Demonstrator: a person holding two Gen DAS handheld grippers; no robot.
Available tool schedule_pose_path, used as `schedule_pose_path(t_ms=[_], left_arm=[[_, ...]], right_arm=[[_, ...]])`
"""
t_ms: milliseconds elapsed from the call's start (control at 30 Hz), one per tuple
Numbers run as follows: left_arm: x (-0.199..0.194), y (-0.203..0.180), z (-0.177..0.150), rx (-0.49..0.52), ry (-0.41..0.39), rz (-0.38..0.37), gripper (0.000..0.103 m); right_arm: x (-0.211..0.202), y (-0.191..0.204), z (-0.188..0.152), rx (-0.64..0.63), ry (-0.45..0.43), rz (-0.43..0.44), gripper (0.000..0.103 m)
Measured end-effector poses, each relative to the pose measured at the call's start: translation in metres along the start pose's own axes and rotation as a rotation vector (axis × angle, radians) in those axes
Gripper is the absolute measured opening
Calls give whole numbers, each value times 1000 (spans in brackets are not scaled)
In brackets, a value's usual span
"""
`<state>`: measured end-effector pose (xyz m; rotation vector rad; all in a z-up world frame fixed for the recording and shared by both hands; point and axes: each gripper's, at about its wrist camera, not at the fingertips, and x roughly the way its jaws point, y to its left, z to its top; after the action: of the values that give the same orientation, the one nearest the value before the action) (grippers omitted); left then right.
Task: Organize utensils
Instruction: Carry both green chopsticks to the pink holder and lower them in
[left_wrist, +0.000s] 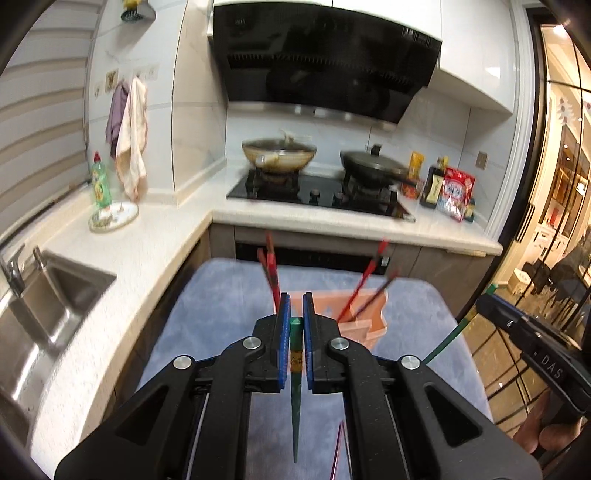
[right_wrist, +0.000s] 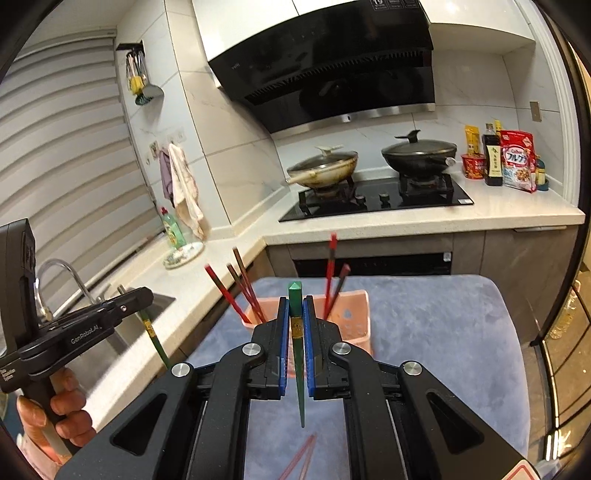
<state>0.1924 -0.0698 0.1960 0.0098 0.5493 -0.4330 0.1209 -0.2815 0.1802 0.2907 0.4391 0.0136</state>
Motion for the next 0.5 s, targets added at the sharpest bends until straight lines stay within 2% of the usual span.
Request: schedule_pose_path(t_ms=[300,500], left_arm=[[-9,-11,80,0,-177,-2,6],[1,-16,103,14,-241,2,6]], right_arm=[[13,9,74,-14,-129,15,7],[37,6,98,-7,-151,4,7]])
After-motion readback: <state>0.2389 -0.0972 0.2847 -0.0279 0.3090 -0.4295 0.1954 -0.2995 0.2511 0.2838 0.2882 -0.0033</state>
